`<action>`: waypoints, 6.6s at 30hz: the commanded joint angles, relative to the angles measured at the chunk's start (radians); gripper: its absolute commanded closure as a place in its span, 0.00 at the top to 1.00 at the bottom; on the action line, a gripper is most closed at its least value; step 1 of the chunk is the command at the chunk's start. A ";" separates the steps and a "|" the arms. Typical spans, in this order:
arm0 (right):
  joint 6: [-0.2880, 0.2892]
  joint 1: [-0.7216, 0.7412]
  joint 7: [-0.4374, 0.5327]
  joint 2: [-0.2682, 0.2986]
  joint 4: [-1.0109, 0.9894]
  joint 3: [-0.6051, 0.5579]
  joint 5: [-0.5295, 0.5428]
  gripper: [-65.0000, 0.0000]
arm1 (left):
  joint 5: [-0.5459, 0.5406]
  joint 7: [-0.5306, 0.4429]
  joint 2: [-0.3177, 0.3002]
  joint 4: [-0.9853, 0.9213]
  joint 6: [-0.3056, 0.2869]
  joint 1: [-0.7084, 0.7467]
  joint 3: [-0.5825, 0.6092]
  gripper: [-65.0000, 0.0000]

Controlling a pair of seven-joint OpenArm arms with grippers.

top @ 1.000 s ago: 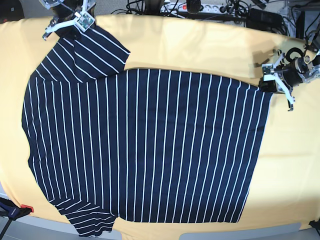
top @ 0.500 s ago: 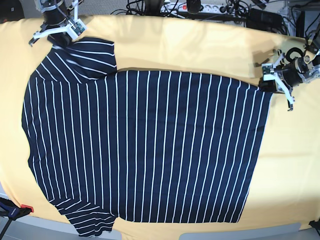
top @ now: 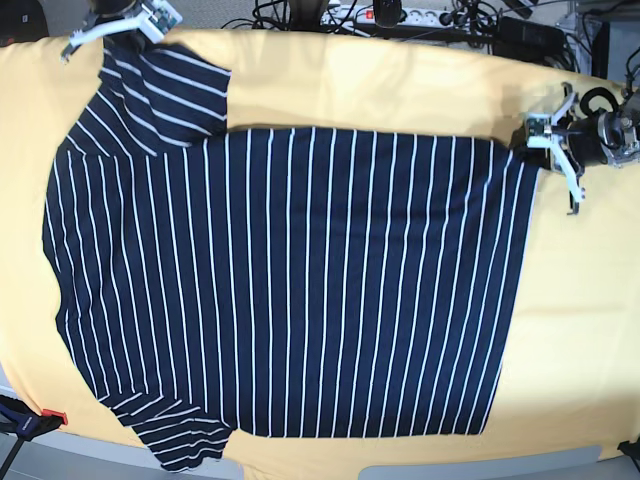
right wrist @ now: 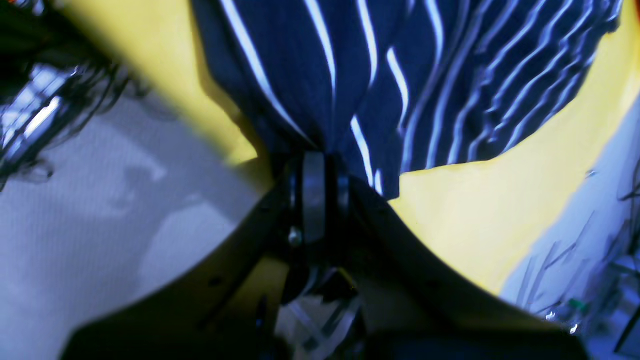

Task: Fold the T-shirt properly
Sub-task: 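Grasp the shirt edges with both grippers and drag them toward the arms, then pull the grasped shirt edge with both grippers, folding it over the body, then open both grippers and release the folded edge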

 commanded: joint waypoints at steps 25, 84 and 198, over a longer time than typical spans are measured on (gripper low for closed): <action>-0.012 -0.156 -0.149 0.006 0.039 0.004 0.028 0.00 | 0.014 -0.058 -0.227 0.142 -0.126 0.196 -0.011 0.00; -0.037 0.244 0.139 0.175 0.030 0.144 0.007 0.00 | -0.001 0.041 -0.102 0.174 -0.126 0.053 -0.161 0.00; 0.337 0.633 -0.058 0.308 -0.405 0.142 0.464 0.55 | -0.148 0.318 0.006 0.128 -0.032 -0.042 -0.161 0.67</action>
